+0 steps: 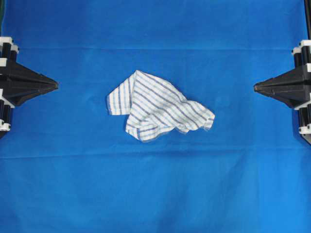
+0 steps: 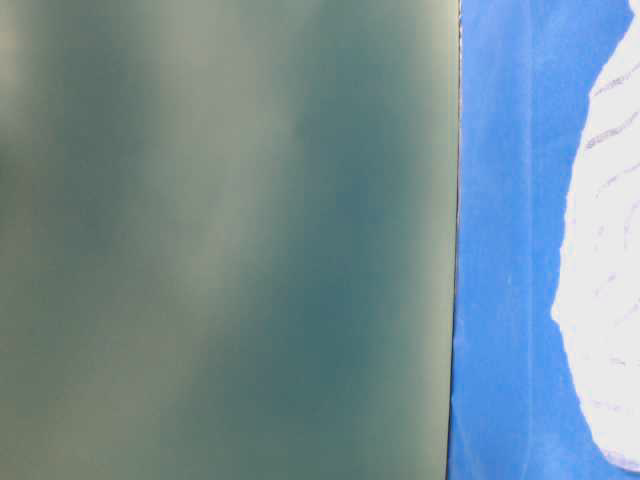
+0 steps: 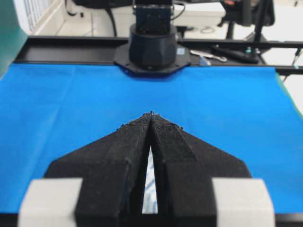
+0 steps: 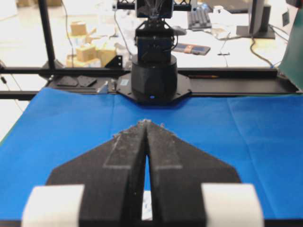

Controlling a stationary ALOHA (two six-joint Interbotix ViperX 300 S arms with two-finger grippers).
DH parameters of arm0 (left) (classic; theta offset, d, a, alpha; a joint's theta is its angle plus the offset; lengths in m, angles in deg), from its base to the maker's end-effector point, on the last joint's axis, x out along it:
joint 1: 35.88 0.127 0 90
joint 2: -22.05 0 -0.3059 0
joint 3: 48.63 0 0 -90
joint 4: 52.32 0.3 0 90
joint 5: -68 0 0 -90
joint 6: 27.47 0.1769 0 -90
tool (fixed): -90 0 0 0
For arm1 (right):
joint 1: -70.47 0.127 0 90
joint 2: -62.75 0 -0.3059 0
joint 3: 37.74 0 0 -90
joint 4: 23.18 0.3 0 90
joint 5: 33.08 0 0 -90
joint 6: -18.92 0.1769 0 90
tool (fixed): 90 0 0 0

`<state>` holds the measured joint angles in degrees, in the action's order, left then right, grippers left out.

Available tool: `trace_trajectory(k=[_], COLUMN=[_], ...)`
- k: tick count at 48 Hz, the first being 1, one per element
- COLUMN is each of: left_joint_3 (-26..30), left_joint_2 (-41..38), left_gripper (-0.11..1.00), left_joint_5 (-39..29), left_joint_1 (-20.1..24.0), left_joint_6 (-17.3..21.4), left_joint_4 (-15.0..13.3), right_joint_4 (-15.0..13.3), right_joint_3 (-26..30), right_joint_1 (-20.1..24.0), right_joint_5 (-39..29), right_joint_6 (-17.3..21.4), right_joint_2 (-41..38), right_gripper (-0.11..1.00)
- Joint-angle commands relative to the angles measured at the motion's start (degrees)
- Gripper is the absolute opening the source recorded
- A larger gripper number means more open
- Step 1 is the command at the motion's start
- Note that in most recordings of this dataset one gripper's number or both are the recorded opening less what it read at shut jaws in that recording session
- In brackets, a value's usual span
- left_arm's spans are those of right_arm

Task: Hand over the towel.
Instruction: 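Move the left gripper open toward the white striped towel's left edge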

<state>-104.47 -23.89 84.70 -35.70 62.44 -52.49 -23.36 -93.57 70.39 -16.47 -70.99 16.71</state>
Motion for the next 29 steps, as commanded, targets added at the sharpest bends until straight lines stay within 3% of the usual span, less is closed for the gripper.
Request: trace_trajectory(k=[1, 13, 24, 29], left_joint_3=[1.23, 5.62, 11.87, 14.33], left_joint_2=[-2.02, -11.69, -24.7, -29.88], left_gripper=[0.0, 0.0, 0.01, 0.12], left_joint_5=[-0.35, 1.49, 1.49, 1.14], left_joint_1=[-0.09, -0.09, 0.26, 1.05], left_joint_6=[0.97, 1.23, 1.41, 1.41], left_joint_4=[-0.53, -0.62, -0.7, -0.7], right_joint_4=[-0.09, -0.7, -0.7, -0.7], right_joint_3=[1.58, 3.52, 3.6, 3.6], right_joint_1=[-0.53, -0.62, -0.62, -0.62], right_joint_5=[0.44, -6.15, -6.77, -6.86], right_joint_6=[-0.88, -0.7, -0.35, -0.26], right_joint_2=[-0.53, -0.97, -1.49, -1.67], right_gripper=[0.0, 0.0, 0.0, 0.0])
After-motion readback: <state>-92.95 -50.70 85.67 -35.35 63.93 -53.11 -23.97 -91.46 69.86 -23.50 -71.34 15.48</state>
